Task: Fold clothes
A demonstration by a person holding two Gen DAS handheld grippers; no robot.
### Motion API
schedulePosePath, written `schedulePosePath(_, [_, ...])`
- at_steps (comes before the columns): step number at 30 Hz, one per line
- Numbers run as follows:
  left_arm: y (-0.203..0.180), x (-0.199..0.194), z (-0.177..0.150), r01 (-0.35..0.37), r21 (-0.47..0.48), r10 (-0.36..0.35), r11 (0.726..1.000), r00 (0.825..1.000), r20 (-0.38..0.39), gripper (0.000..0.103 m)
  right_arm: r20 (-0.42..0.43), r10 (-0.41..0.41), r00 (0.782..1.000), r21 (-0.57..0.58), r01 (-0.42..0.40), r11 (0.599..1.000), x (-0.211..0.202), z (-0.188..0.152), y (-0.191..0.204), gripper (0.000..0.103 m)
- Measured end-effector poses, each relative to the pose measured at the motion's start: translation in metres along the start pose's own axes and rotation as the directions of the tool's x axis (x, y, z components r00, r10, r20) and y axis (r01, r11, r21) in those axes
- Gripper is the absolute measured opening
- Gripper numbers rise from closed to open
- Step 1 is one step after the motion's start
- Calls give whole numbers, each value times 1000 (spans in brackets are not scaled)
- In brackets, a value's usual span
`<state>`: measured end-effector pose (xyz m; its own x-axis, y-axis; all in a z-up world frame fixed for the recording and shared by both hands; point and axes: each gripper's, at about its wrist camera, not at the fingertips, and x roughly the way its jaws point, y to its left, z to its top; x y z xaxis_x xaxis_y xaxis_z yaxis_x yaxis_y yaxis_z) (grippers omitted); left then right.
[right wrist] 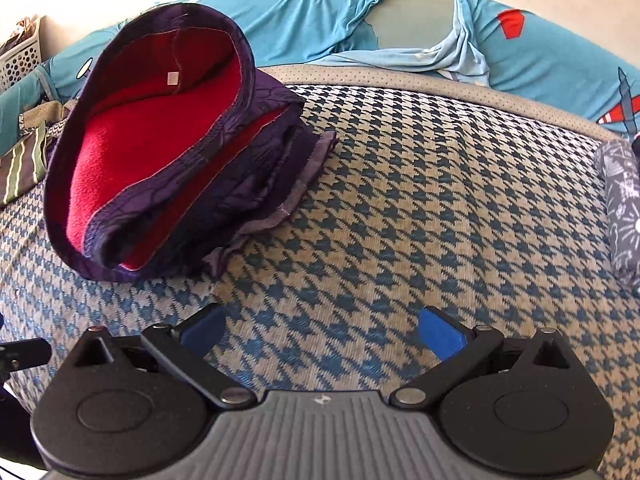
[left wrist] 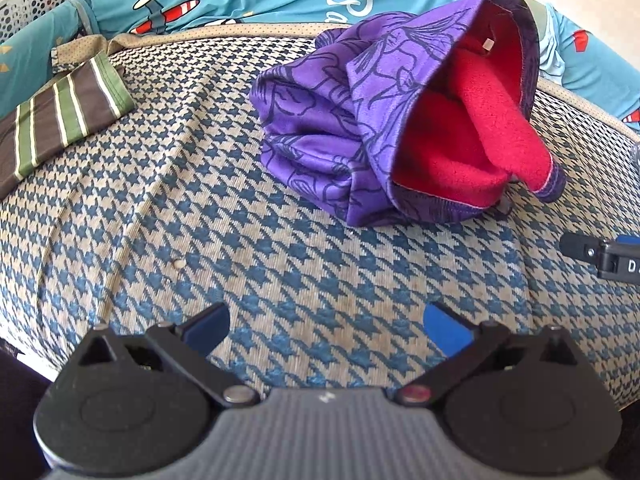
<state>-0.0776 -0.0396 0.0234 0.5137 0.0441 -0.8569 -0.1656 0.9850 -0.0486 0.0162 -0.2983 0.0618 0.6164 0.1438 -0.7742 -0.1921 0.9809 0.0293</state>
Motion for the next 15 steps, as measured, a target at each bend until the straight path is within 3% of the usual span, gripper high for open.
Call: schedulePosePath(15, [6, 9, 0, -40, -14, 40, 999, 999, -20, 103, -55, 42, 998, 76, -38, 996, -19, -36, 41, 103])
